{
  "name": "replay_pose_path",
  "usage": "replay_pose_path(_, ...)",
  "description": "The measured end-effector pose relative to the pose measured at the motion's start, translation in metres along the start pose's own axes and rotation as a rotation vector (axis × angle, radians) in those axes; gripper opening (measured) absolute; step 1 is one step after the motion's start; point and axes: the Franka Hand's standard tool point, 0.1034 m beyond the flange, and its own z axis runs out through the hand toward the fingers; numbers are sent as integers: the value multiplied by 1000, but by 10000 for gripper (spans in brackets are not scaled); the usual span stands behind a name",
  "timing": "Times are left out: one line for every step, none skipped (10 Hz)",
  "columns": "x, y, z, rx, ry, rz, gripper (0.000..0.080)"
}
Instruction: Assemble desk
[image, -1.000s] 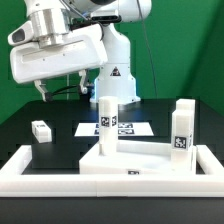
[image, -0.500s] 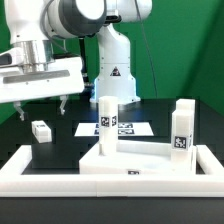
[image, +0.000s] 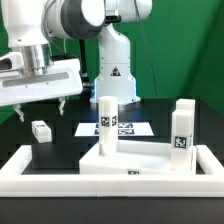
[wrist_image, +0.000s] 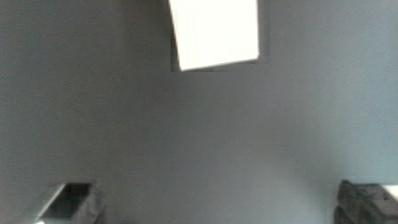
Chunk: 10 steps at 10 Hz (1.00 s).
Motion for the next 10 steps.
replay_pose_path(-2,-3,6,-7,-146,21,649)
replay_pose_path(7,-8,6,-34,-245,4,649)
replay_pose_path(16,-16,9,-57,-243,-29,649)
replay_pose_path(14,-26,14,-52,-283,1,649)
replay_pose_path(12,-29,14,-32,-361,-8,649)
replay_pose_path(13,-29,17,-21,-417,-13,649)
replay_pose_path(0,-32,24,-9,-486,-27,649)
replay_pose_path(-15,-29,32,-7,-553,-41,649)
replay_pose_path(-26,-22,34,16,-606,-66,649)
replay_pose_path(-32,-11,29,25,-639,-73,649)
